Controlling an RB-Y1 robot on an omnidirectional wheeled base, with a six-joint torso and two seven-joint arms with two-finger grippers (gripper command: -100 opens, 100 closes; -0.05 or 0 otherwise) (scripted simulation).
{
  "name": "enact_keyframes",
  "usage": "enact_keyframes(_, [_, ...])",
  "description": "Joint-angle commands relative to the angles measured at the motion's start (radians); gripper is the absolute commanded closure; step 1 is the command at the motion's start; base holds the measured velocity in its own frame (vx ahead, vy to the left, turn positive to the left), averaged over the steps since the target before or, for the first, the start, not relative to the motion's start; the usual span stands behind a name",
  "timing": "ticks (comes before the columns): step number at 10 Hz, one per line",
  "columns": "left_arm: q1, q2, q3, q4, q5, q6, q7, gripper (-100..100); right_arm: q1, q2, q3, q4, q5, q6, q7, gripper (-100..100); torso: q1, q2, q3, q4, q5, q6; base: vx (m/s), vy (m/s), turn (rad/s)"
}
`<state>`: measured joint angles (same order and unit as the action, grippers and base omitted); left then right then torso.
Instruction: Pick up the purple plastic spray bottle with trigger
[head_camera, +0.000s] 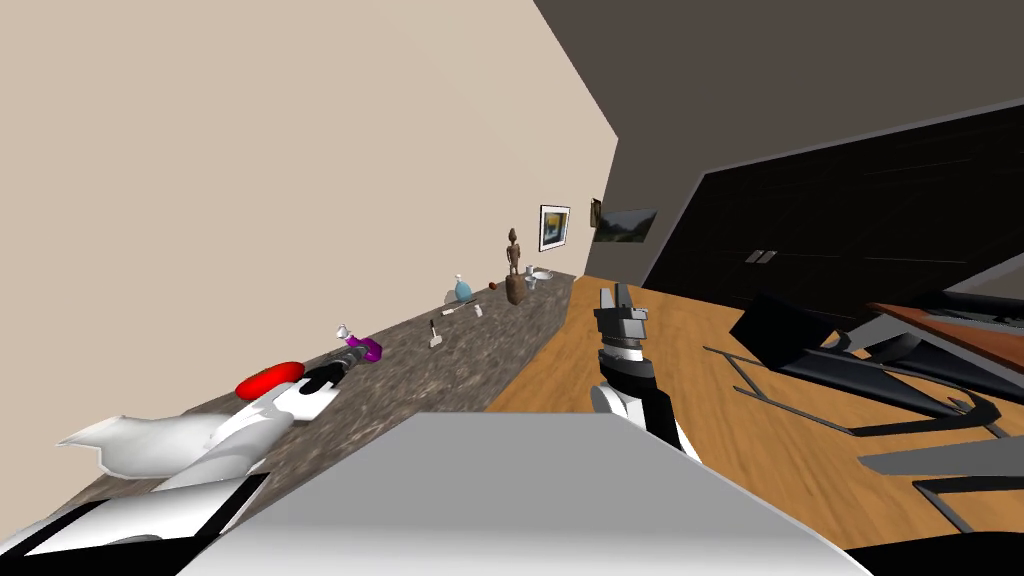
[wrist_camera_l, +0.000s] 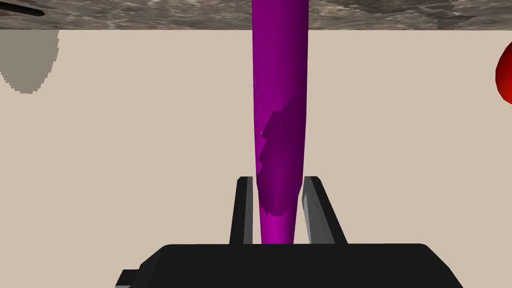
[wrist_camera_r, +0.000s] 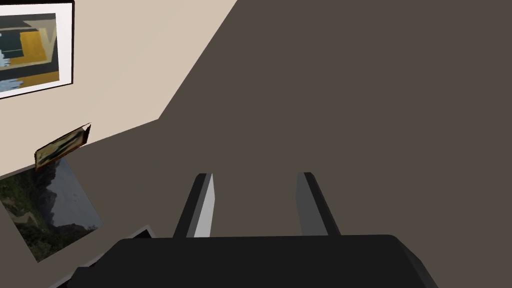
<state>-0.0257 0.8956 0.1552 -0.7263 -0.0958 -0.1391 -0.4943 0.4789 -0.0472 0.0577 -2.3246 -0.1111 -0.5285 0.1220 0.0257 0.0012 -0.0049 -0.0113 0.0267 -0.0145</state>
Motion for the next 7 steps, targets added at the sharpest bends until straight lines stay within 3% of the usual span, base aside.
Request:
enact_keyframes(1, [0.006, -0.022, 0.001, -0.050, -0.021, 0.036, -0.001, 100, 0.000, 0.000, 0.000, 0.000, 0.000, 0.000, 0.000, 0, 0.000, 0.000, 0.000, 0.000, 0.000, 0.000, 0.023, 0.064, 0.085])
enact_keyframes(3, [0.006, -0.022, 0.001, -0.081, -0.021, 0.036, -0.001, 100, 0.000, 0.000, 0.000, 0.000, 0.000, 0.000, 0.000, 0, 0.002, -0.002, -0.001, -0.001, 0.002, 0.003, 0.001, 0.018, -0.002])
enact_keyframes(4, [0.045, -0.054, 0.010, -0.114, -0.054, 0.080, 0.010, 100, 0.000, 0.000, 0.000, 0.000, 0.000, 0.000, 0.000, 0, 0.000, -0.002, -0.001, -0.001, 0.002, 0.003, 0.022, 0.046, 0.130])
enact_keyframes(6, [0.045, -0.054, 0.010, -0.191, -0.054, 0.103, 0.010, 100, 0.000, 0.000, 0.000, 0.000, 0.000, 0.000, 0.000, 0, 0.007, -0.001, -0.002, -0.003, 0.005, -0.003, 0.012, 0.033, 0.058])
enact_keyframes(7, [0.084, -0.086, 0.018, -0.246, -0.088, 0.156, 0.020, 100, 0.000, 0.000, 0.000, 0.000, 0.000, 0.000, 0.000, 0, 0.005, 0.000, -0.002, -0.003, 0.005, -0.001, 0.015, 0.048, 0.109])
